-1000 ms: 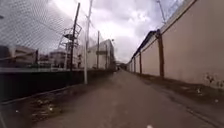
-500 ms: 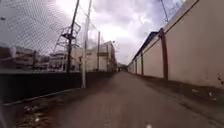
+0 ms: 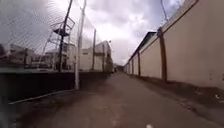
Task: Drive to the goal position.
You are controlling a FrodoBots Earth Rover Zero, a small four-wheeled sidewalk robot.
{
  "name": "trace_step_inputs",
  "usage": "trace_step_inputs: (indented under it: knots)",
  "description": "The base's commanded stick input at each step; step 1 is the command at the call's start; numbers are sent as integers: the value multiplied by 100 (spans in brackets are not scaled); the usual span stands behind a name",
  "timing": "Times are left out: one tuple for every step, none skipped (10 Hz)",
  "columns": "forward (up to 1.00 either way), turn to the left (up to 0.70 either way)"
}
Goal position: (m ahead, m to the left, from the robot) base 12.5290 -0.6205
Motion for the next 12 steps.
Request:
trace_step_inputs:
  knots:
    - [70,0]
    - [70,-28]
    - [70,-21]
    - [70,-8]
    - [70,0]
    - [70,0]
    - [70,0]
    - [70,0]
    - [70,0]
    - [70,0]
    - [70,0]
    - [70,0]
